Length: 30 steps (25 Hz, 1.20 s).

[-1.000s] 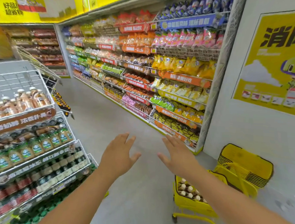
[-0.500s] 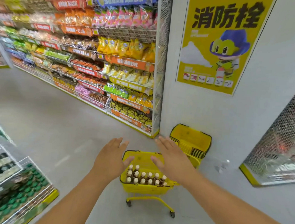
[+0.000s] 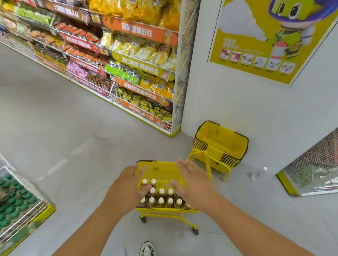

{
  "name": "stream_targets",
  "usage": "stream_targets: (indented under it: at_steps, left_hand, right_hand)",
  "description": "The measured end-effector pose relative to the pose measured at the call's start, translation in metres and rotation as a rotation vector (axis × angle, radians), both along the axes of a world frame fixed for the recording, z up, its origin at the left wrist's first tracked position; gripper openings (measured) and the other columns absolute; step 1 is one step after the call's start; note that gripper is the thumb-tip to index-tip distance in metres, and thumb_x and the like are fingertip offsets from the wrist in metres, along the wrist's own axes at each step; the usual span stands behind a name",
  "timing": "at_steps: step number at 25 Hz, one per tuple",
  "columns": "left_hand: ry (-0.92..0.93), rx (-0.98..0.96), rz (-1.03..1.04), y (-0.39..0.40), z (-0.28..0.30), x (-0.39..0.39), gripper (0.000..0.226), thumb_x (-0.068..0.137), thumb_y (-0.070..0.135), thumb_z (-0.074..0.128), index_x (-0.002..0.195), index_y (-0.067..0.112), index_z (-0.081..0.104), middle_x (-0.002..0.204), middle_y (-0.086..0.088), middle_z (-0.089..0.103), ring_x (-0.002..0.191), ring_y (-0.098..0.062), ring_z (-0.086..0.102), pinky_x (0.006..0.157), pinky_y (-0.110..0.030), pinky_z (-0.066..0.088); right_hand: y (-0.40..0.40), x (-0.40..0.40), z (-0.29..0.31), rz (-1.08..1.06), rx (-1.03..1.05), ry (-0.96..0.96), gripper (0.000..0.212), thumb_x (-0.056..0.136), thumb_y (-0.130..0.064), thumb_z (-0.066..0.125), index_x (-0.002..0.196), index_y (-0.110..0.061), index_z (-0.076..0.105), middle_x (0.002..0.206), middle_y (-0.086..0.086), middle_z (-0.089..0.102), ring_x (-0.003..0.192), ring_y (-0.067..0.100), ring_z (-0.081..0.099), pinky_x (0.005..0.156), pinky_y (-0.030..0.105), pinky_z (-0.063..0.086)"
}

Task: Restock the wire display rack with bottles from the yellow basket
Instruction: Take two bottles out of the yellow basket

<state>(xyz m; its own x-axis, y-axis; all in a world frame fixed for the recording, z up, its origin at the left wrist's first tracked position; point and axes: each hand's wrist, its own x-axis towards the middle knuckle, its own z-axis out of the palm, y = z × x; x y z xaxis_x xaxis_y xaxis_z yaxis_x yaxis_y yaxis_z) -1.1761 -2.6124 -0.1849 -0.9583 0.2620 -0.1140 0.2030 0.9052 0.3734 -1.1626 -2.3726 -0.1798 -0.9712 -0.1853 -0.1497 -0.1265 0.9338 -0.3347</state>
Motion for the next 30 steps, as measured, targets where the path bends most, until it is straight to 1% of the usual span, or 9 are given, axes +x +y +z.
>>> stream_targets:
  at_steps: [2, 5, 7, 9, 13, 16, 21, 25, 30]
  left_hand:
    - [-0.025, 0.015, 0.006, -0.011, -0.021, -0.04, 0.101, 0.073, 0.076, 0.017, 0.158, 0.024, 0.033, 0.165, -0.001, 0.028, 0.152, -0.02, 0.022, 0.117, -0.036, 0.031]
    - [-0.064, 0.028, 0.018, -0.022, -0.067, -0.097, 0.104, 0.071, 0.077, 0.011, 0.157, 0.023, 0.034, 0.163, -0.002, 0.031, 0.151, -0.021, 0.026, 0.116, -0.035, 0.032]
    - [-0.111, 0.041, 0.011, -0.024, -0.103, -0.126, 0.088, 0.085, 0.073, 0.027, 0.157, 0.024, 0.033, 0.164, -0.001, 0.03, 0.152, -0.02, 0.024, 0.117, -0.034, 0.031]
    - [-0.178, 0.041, 0.02, -0.024, -0.148, -0.15, 0.07, 0.098, 0.057, 0.048, 0.158, 0.027, 0.029, 0.166, 0.003, 0.024, 0.153, -0.017, 0.018, 0.119, -0.034, 0.029]
    - [-0.289, 0.104, 0.085, -0.019, -0.251, -0.188, 0.068, 0.096, 0.043, 0.062, 0.156, 0.025, 0.034, 0.164, 0.001, 0.029, 0.152, -0.018, 0.021, 0.121, -0.037, 0.027]
    - [-0.356, 0.112, 0.098, -0.011, -0.323, -0.205, 0.07, 0.095, 0.042, 0.065, 0.156, 0.024, 0.035, 0.163, -0.001, 0.032, 0.151, -0.02, 0.024, 0.121, -0.04, 0.027]
    - [-0.423, 0.167, 0.217, 0.007, -0.407, -0.223, 0.064, 0.098, 0.033, 0.063, 0.156, 0.022, 0.036, 0.161, -0.002, 0.036, 0.148, -0.019, 0.032, 0.115, -0.024, 0.023]
    - [-0.465, 0.147, 0.267, 0.01, -0.457, -0.228, 0.065, 0.098, 0.033, 0.064, 0.156, 0.024, 0.035, 0.16, -0.002, 0.037, 0.146, -0.019, 0.035, 0.114, -0.028, 0.029]
    - [-0.499, 0.162, 0.355, 0.013, -0.5, -0.234, 0.067, 0.096, 0.028, 0.068, 0.155, 0.021, 0.037, 0.158, -0.004, 0.041, 0.142, -0.02, 0.04, 0.108, -0.024, 0.029]
  right_hand:
    - [-0.008, -0.033, -0.019, -0.033, -0.022, -0.045, 0.124, 0.067, -0.09, -0.018, 0.164, -0.021, 0.018, 0.171, -0.001, 0.017, 0.158, 0.018, 0.012, 0.127, 0.034, 0.014]
    - [-0.025, -0.084, -0.048, -0.081, -0.074, -0.137, 0.082, 0.097, -0.07, 0.027, 0.163, -0.022, 0.022, 0.17, -0.003, 0.02, 0.157, 0.014, 0.015, 0.127, 0.033, 0.018]
    - [-0.03, -0.112, -0.079, -0.073, -0.082, -0.165, 0.071, 0.104, -0.054, 0.043, 0.163, -0.02, 0.023, 0.169, -0.002, 0.022, 0.156, 0.014, 0.016, 0.125, 0.031, 0.019]
    - [-0.031, -0.138, -0.117, -0.071, -0.094, -0.194, 0.069, 0.105, -0.05, 0.046, 0.162, -0.02, 0.023, 0.169, -0.002, 0.022, 0.156, 0.014, 0.016, 0.123, 0.027, 0.017]
    - [-0.028, -0.189, -0.226, -0.051, -0.106, -0.292, 0.069, 0.105, -0.049, 0.046, 0.163, -0.019, 0.023, 0.17, 0.001, 0.023, 0.156, 0.016, 0.016, 0.123, 0.03, 0.017]
    - [-0.028, -0.212, -0.308, -0.059, -0.131, -0.354, 0.069, 0.105, -0.05, 0.048, 0.162, -0.018, 0.025, 0.169, 0.003, 0.026, 0.155, 0.019, 0.019, 0.123, 0.032, 0.02]
    - [-0.033, -0.228, -0.413, -0.067, -0.173, -0.443, 0.067, 0.105, -0.051, 0.044, 0.162, -0.02, 0.026, 0.169, 0.002, 0.026, 0.155, 0.019, 0.019, 0.122, 0.035, 0.023]
    - [-0.041, -0.236, -0.473, -0.053, -0.234, -0.513, 0.07, 0.105, -0.054, 0.042, 0.162, -0.018, 0.024, 0.169, 0.003, 0.024, 0.156, 0.022, 0.019, 0.123, 0.041, 0.024]
    - [-0.054, -0.243, -0.517, -0.081, -0.311, -0.515, 0.066, 0.104, -0.05, 0.05, 0.159, -0.018, 0.032, 0.165, 0.003, 0.034, 0.152, 0.023, 0.029, 0.119, 0.035, 0.027]
